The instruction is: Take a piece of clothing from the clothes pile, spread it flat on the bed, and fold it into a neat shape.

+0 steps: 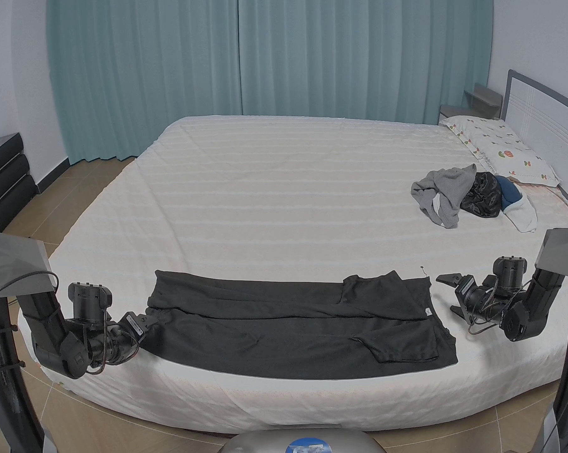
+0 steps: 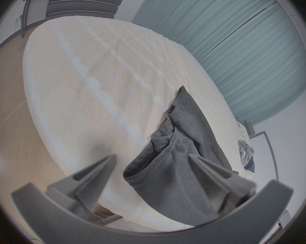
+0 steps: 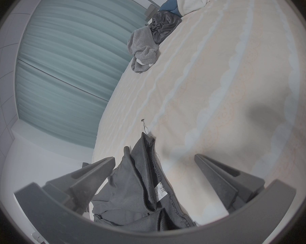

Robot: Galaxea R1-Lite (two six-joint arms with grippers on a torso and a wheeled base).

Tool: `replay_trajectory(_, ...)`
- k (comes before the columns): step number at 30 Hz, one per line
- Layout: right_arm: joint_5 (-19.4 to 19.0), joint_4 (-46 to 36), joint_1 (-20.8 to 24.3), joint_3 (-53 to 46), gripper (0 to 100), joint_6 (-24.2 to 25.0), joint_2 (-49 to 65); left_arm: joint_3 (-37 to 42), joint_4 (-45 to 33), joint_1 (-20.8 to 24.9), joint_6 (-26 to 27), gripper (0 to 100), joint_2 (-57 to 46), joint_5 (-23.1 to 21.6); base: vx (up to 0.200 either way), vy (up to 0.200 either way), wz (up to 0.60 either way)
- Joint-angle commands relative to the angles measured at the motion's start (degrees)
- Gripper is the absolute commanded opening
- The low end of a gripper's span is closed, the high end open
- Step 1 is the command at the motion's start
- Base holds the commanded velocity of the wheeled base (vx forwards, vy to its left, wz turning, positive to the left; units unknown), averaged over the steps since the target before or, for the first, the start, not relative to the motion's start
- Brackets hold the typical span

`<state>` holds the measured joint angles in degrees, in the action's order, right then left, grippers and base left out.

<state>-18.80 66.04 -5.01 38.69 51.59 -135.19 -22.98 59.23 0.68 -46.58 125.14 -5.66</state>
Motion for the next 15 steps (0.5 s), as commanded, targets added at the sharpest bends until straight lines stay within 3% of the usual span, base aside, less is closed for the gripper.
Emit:
replay_trajectory(1,-0.01,0.06,-0.09,0.07,100,0.00,0.11,0.74,1.06,0.02,0.00,0,1.16,0.73,0.000,0.000,0.00)
replay_trajectory(7,-0.01,0.06,-0.18,-0.20,100,0.00,0.11,1.18,1.06,0.02,1.23,0,1.07,4.95,0.000,0.000,0.00)
replay_trajectory(9,-0.01,0.06,-0.18,-0.11,100,0.00,0.11,1.80,0.71,0.02,4.30,0,1.07,6.80,0.000,0.000,0.00)
replay_trajectory(15,-0.01,0.06,-0.18,-0.11,100,0.00,0.11,3.38,0.53,0.90,5.45,0,0.46,7.85,0.000,0.000,0.00)
